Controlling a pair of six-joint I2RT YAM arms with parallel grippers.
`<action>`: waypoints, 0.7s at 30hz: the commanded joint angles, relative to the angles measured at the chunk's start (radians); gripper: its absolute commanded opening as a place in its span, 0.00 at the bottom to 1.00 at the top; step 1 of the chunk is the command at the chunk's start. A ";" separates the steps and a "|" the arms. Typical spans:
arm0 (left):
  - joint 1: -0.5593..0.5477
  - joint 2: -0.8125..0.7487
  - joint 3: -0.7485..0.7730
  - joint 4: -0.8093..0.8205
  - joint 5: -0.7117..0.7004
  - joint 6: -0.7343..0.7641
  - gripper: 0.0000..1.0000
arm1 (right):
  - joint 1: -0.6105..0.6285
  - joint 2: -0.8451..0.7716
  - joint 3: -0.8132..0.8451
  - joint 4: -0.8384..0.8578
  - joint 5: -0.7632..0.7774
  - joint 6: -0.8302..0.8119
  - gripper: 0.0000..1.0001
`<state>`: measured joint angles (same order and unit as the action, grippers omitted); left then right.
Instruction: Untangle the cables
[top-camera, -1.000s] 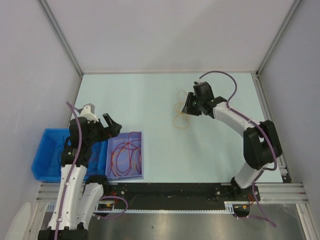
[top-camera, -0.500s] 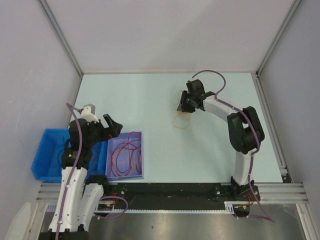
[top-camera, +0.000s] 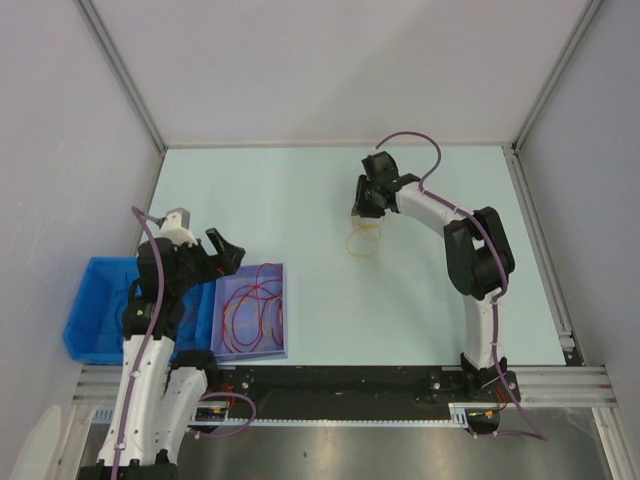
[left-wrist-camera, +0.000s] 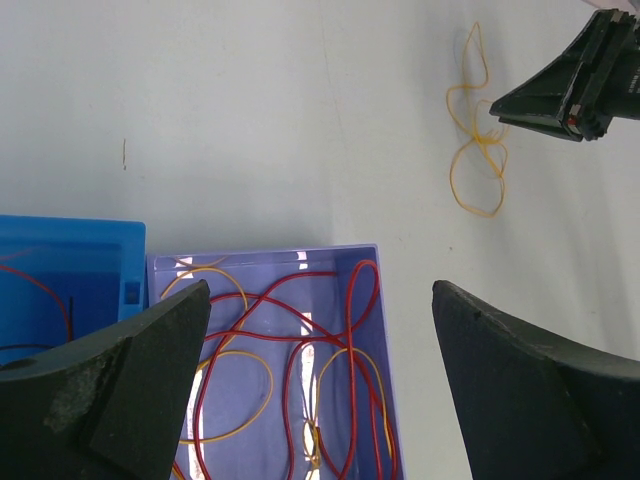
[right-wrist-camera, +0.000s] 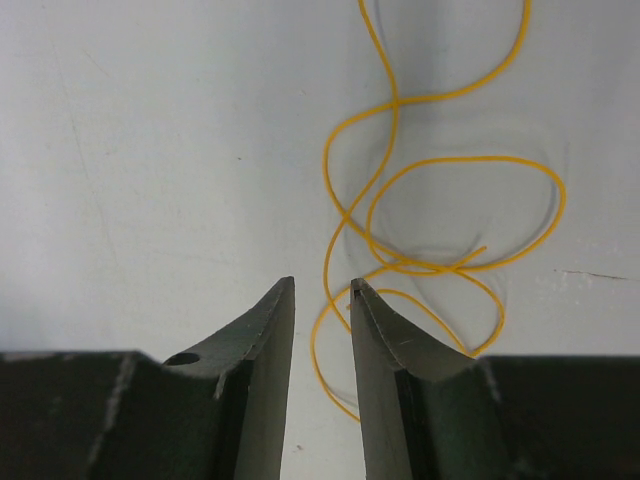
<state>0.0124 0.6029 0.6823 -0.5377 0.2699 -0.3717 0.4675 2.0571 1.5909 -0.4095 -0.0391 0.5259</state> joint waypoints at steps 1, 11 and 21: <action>0.001 -0.008 -0.007 0.041 0.025 0.025 0.97 | 0.003 0.023 0.038 -0.038 0.082 -0.014 0.34; 0.018 -0.011 -0.009 0.042 0.026 0.025 0.97 | 0.003 0.077 0.061 -0.040 0.085 -0.021 0.31; 0.034 -0.014 -0.009 0.044 0.029 0.025 0.96 | 0.017 0.072 0.092 -0.034 0.087 -0.027 0.09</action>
<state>0.0341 0.6010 0.6750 -0.5323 0.2749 -0.3645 0.4732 2.1395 1.6238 -0.4519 0.0212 0.5133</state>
